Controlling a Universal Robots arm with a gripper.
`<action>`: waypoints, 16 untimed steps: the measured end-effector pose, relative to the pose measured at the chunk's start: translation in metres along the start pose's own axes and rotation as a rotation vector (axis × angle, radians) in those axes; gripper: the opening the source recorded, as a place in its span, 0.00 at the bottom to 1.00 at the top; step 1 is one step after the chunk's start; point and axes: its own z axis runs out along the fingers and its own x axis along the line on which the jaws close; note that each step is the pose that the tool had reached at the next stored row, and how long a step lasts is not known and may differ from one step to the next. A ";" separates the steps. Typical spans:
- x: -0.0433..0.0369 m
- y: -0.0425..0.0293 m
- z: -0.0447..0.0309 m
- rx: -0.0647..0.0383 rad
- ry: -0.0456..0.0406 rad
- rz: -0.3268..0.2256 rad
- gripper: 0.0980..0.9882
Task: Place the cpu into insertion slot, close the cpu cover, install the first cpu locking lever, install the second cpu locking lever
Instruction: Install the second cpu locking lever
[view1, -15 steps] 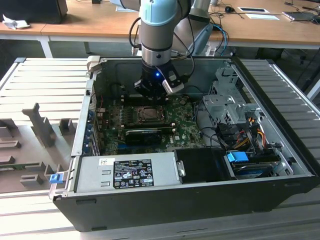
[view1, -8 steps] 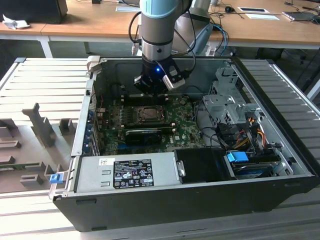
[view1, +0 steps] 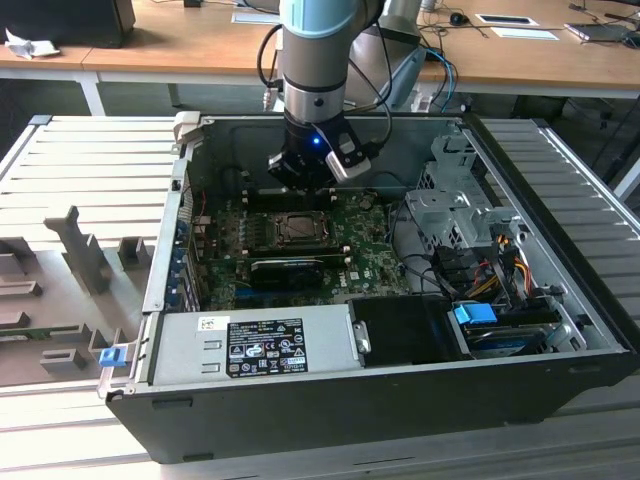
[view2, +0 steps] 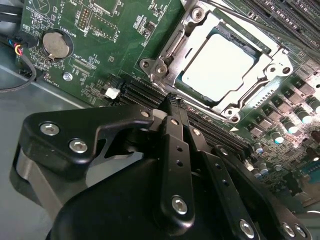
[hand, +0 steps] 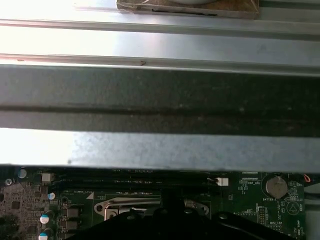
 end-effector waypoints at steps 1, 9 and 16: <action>0.0000 -0.0002 0.0000 0.000 -0.0001 0.000 0.01; 0.0000 -0.0014 -0.0001 0.001 0.0000 0.000 0.01; 0.0002 -0.0061 -0.0013 0.001 0.0001 0.000 0.01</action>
